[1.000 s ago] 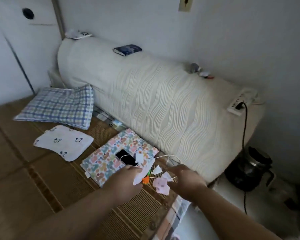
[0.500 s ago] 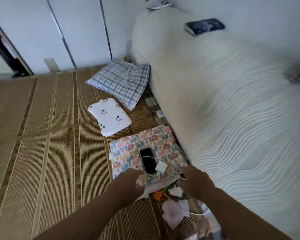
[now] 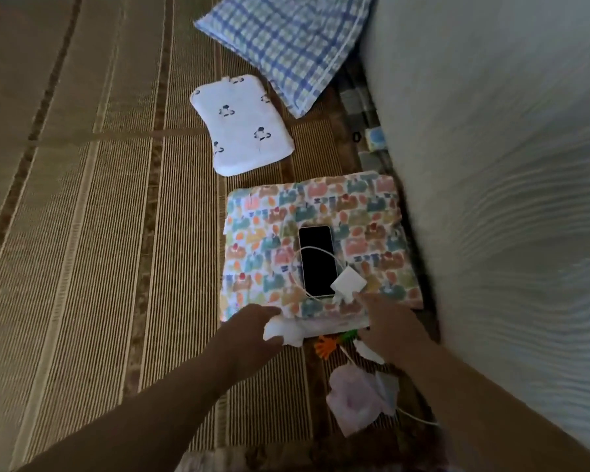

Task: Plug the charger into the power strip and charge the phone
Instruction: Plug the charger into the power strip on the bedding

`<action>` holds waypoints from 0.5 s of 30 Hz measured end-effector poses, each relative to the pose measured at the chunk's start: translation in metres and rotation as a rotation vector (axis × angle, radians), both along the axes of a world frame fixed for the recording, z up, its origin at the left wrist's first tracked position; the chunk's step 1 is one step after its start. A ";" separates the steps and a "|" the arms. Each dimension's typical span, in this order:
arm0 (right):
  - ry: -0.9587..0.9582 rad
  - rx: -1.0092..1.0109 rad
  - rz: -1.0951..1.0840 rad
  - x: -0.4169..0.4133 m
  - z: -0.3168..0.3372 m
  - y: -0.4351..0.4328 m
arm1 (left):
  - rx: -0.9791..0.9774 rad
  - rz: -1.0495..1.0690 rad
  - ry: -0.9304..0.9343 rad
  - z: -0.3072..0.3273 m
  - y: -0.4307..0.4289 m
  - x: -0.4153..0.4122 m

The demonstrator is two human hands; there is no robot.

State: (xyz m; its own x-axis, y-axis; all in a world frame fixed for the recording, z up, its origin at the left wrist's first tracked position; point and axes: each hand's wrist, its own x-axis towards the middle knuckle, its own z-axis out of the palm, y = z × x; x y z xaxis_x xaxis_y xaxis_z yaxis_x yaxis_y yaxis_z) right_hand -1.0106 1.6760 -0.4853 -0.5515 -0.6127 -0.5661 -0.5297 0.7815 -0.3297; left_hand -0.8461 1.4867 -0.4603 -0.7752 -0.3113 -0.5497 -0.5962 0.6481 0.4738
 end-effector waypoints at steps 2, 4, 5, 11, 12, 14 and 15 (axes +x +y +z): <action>0.021 -0.014 0.034 -0.013 -0.039 -0.015 | -0.003 0.016 -0.019 -0.030 -0.006 -0.002; 0.063 -0.012 0.044 -0.021 -0.073 -0.029 | -0.008 0.013 -0.037 -0.052 -0.011 -0.004; 0.106 -0.009 0.058 -0.024 -0.091 -0.034 | -0.006 0.013 -0.042 -0.062 -0.013 -0.005; 0.293 -0.013 0.179 -0.053 -0.127 -0.046 | 0.022 0.015 -0.058 -0.097 -0.016 -0.026; 0.279 -0.012 0.199 -0.055 -0.123 -0.045 | 0.032 0.009 -0.049 -0.097 -0.015 -0.031; 0.231 -0.039 0.153 -0.054 -0.109 -0.041 | 0.057 0.000 -0.027 -0.088 -0.012 -0.041; 0.212 -0.059 0.126 -0.053 -0.099 -0.037 | 0.067 -0.006 -0.010 -0.081 -0.010 -0.047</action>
